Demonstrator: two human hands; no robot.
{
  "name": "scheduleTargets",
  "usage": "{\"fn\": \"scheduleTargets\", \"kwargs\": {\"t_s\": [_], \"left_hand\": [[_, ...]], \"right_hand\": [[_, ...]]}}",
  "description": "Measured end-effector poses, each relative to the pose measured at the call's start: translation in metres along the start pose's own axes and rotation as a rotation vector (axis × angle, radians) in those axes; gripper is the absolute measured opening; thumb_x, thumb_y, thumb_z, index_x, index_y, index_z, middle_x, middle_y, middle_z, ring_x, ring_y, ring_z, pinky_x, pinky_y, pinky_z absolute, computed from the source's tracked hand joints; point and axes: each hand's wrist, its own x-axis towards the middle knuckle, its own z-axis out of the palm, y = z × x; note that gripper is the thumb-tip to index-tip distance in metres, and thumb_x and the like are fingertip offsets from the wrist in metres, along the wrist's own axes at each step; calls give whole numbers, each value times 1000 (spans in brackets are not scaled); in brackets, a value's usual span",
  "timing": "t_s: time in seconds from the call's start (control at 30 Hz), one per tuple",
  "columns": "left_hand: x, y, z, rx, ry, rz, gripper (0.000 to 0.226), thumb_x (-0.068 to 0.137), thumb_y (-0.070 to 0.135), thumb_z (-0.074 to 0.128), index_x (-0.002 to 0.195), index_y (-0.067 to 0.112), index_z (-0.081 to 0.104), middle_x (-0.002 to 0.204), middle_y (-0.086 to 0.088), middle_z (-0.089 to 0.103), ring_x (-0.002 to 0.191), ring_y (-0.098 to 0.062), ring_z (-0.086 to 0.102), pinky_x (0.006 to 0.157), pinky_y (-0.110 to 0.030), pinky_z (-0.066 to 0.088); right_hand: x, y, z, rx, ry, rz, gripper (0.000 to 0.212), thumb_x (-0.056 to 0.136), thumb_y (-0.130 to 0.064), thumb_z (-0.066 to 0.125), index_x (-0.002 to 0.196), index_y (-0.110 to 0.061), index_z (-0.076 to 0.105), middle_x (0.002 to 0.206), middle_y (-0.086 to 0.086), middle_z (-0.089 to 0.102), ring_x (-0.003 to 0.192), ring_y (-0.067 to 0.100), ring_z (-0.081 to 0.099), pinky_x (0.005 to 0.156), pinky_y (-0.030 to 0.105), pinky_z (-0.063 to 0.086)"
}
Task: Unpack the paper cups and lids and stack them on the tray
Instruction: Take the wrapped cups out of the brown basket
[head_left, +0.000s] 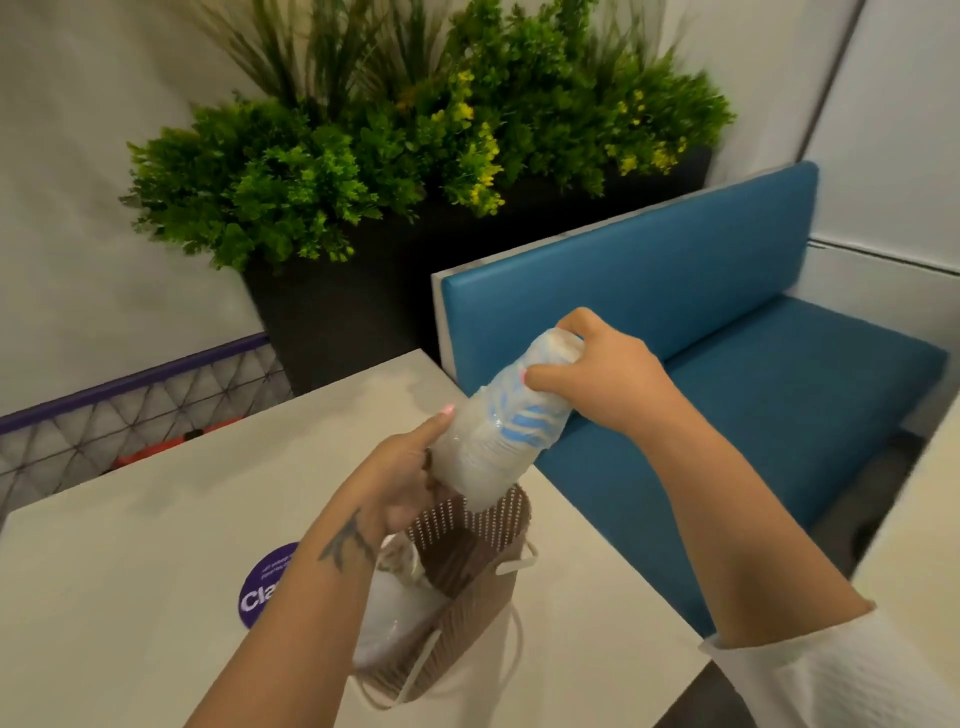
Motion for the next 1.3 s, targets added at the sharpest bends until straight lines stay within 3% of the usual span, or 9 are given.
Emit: {"fn": "scheduleTargets", "kwargs": {"t_s": [0.23, 0.37, 0.47, 0.63, 0.77, 0.97, 1.1, 1.23, 1.3], "left_hand": [[3, 5, 83, 62, -133, -21, 32, 91, 45, 55, 97, 14, 64, 103, -6, 69, 96, -20, 63, 82, -33, 50], [8, -11, 151, 119, -226, -25, 31, 91, 42, 58, 95, 13, 68, 89, -3, 72, 85, -20, 65, 82, -36, 52], [11, -29, 213, 142, -333, -73, 35, 91, 42, 58, 99, 10, 68, 85, -5, 70, 80, -21, 64, 73, -34, 54], [12, -70, 317, 111, -501, -305, 47, 92, 42, 54, 104, -3, 61, 94, -14, 64, 85, -27, 61, 75, -39, 51], [4, -109, 393, 114, -605, -436, 37, 92, 34, 52, 98, -2, 60, 95, -14, 58, 85, -28, 58, 75, -40, 49], [-13, -164, 489, 111, -677, -554, 28, 91, 24, 55, 94, -3, 59, 88, -14, 59, 80, -28, 58, 66, -39, 53], [-15, -203, 530, 110, -672, -555, 17, 87, 17, 52, 87, 2, 60, 80, -12, 56, 70, -26, 55, 60, -32, 51], [-19, -234, 555, 204, -719, -447, 17, 81, 6, 41, 77, 4, 57, 65, -9, 57, 56, -20, 53, 54, -26, 44], [-17, -249, 560, 298, -847, -302, 35, 67, 3, 47, 98, -6, 62, 85, -16, 63, 75, -23, 60, 64, -26, 48]], "right_hand": [[-29, 49, -62, 21, 156, 127, 40, 78, -44, 59, 112, -31, 44, 94, -4, 56, 81, 22, 62, 68, 34, 55], [-59, 91, -107, 7, 238, 198, 41, 81, -44, 58, 116, -31, 43, 97, -3, 56, 86, 20, 57, 62, 29, 49], [-85, 129, -141, -40, 282, 256, 45, 81, -46, 59, 117, -25, 42, 105, 0, 56, 90, 23, 56, 60, 29, 41], [-136, 192, -205, -70, 297, 405, 53, 86, -44, 51, 133, -21, 38, 128, 5, 40, 114, 30, 48, 88, 36, 39], [-176, 238, -248, -112, 295, 532, 54, 87, -40, 46, 136, -19, 37, 134, 9, 37, 124, 35, 41, 99, 43, 38], [-232, 296, -293, -186, 361, 670, 57, 83, -44, 54, 131, -15, 45, 125, 9, 47, 108, 29, 52, 82, 35, 45], [-255, 328, -307, -258, 352, 754, 55, 81, -44, 58, 126, -17, 44, 117, 9, 53, 102, 27, 55, 79, 35, 46], [-268, 347, -313, -382, 281, 830, 44, 85, -43, 56, 117, -17, 44, 106, 7, 57, 88, 23, 50, 73, 31, 40], [-272, 354, -314, -398, 266, 850, 43, 86, -43, 56, 119, -18, 44, 109, 6, 59, 88, 21, 50, 73, 30, 41]]}}
